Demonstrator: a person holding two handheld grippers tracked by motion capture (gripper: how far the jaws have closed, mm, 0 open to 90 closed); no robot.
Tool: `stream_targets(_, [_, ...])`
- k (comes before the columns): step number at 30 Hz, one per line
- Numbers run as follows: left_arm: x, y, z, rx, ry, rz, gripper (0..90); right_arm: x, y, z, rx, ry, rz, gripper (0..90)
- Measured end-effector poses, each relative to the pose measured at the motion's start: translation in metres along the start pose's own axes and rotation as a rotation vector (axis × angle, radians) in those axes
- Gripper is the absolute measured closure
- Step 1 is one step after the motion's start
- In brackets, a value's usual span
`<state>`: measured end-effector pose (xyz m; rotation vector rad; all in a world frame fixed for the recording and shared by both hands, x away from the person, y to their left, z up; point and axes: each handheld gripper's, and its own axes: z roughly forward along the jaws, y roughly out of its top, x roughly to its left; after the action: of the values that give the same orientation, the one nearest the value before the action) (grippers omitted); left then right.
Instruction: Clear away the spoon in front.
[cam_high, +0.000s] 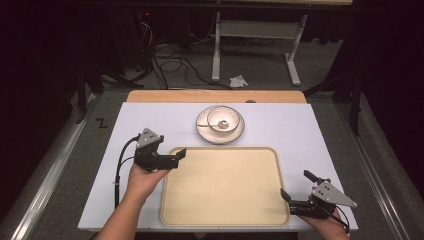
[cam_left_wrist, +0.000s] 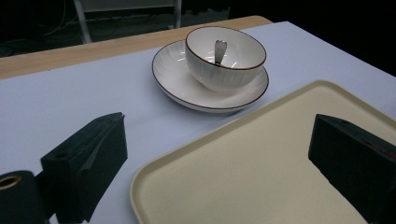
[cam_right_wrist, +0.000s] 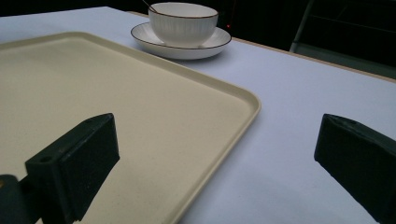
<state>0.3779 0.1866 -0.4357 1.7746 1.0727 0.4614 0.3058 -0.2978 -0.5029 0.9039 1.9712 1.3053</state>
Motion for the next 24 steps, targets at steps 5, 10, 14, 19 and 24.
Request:
stream_targets(5, [-0.003,0.008,0.010,0.015,-0.005,0.006,6.2,0.000,0.000,0.000,-0.001,0.001,0.001,0.6])
stream_targets(10, [-0.006,0.015,0.021,0.024,-0.014,0.005,6.8,0.000,0.000,0.000,-0.002,0.004,-0.001,0.6])
stream_targets(14, [-0.007,0.021,0.029,0.029,-0.020,0.003,7.7,0.001,0.000,0.001,0.000,0.008,-0.004,0.6])
stream_targets(19, [-0.008,0.027,0.040,0.038,-0.028,-0.006,9.2,0.001,0.000,0.000,-0.004,0.010,-0.001,0.6])
stream_targets(24, [-0.006,0.034,0.050,0.047,-0.024,-0.009,10.9,0.001,0.001,0.000,-0.003,0.006,-0.003,0.6])
